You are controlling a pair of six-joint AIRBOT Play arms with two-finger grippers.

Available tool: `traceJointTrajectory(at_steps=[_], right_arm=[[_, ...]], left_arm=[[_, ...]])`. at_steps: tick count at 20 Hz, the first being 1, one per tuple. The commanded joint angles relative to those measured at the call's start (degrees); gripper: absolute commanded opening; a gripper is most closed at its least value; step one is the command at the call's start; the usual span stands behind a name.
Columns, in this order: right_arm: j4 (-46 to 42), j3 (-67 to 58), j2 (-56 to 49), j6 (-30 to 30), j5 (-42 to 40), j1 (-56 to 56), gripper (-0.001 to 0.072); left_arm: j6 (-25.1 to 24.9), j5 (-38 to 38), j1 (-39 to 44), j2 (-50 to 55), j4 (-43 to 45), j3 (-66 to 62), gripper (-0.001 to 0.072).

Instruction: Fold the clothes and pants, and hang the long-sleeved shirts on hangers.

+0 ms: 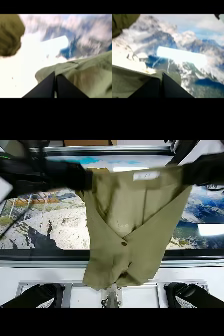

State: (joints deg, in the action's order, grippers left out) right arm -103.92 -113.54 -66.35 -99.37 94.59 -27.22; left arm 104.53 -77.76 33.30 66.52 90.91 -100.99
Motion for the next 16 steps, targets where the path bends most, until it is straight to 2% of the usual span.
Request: traceJointTrajectory(at_steps=[1, 4, 7, 10, 16], right_arm=[[-0.83, 9.68, -5.14, 2.62, 8.22, -0.09, 0.0015], [0.5, 22.23, -3.76, -1.55, 6.82, -0.13, 0.0015], [0.48, 27.28, -4.42, -4.5, 2.38, -0.13, 0.0015], [0.52, 27.32, -6.45, -7.28, -2.43, -0.07, 0.0016], [0.48, 27.32, -9.88, -9.55, -6.95, -0.04, 0.0017]], left_arm=[[-1.46, -8.11, -4.28, 0.57, -7.28, 14.82, 0.0017], [-1.44, -2.6, -2.05, -3.8, -10.14, 31.1, 0.0016], [-1.18, 6.49, 0.09, -3.89, -9.97, 39.26, 0.0017], [-1.16, 10.86, -1.07, 1.44, -9.99, 37.86, 0.0017], [-1.18, 9.7, -5.46, 13.16, -9.99, 25.94, 0.0017]])
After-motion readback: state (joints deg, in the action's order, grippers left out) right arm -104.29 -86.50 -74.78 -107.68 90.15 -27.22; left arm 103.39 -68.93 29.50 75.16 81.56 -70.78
